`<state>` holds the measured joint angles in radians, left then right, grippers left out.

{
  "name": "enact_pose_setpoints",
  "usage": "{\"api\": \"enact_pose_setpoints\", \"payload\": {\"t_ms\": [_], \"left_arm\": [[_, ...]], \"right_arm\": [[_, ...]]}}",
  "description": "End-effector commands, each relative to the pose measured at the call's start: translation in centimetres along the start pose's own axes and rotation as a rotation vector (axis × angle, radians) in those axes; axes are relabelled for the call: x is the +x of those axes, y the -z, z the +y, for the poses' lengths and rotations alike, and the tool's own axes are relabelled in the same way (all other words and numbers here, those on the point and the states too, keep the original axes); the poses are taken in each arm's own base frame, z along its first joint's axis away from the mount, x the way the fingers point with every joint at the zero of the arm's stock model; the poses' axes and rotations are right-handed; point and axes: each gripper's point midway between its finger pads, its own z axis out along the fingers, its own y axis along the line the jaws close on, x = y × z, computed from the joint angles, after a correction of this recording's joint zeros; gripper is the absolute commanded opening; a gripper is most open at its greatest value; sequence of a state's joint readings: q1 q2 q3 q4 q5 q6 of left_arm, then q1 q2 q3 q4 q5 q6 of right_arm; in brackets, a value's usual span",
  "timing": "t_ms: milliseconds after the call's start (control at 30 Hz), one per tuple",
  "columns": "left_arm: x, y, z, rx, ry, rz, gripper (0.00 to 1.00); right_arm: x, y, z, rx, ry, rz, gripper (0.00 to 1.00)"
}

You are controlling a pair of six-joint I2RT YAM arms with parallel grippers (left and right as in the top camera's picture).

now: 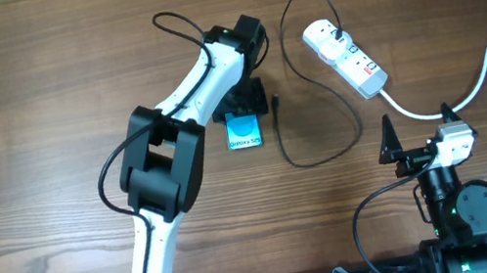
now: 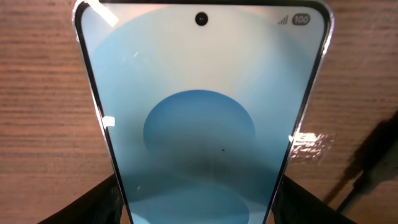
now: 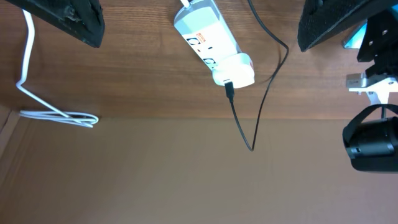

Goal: Plug charger to phone and switch on socket

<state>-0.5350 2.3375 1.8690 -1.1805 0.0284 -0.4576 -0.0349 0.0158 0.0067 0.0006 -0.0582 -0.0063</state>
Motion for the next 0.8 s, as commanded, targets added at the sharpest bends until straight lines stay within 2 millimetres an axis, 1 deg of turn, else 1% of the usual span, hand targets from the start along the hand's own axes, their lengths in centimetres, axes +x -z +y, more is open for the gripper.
{"api": "enact_pose_setpoints", "payload": {"t_ms": [0, 200, 333, 400, 500, 600, 700, 767], "left_arm": [[-0.7, 1.4, -0.4, 0.018, 0.004, -0.014, 0.65], [-0.8, 3.2, -0.2, 0.034, 0.007, -0.042, 0.65], [-0.4, 5.5, 0.4, 0.061, 0.025, -0.044, 0.65], [0.2, 7.0, 0.3, 0.135, 0.042, -0.022, 0.66], [1.0, 9.4, -0.5, 0.288, 0.067, 0.026, 0.66], [1.4, 11.8, -1.2, 0.452, 0.093, 0.067, 0.66], [1.8, 14.8, -2.4, 0.676, 0.113, 0.139, 0.66], [2.1, 17.2, -3.3, 0.853, 0.120, 0.204, 0.66]], "right_arm": [[-0.1, 0.0, -0.4, 0.018, 0.017, -0.006, 1.00], [-0.1, 0.0, -0.4, 0.018, 0.017, -0.006, 1.00], [-0.1, 0.0, -0.4, 0.018, 0.017, -0.006, 1.00], [-0.1, 0.0, -0.4, 0.018, 0.017, -0.006, 1.00], [-0.1, 0.0, -0.4, 0.018, 0.017, -0.005, 1.00], [-0.1, 0.0, -0.4, 0.018, 0.017, -0.006, 1.00], [-0.1, 0.0, -0.4, 0.018, 0.017, -0.006, 1.00], [-0.1, 0.0, -0.4, 0.018, 0.018, -0.006, 1.00]]}}
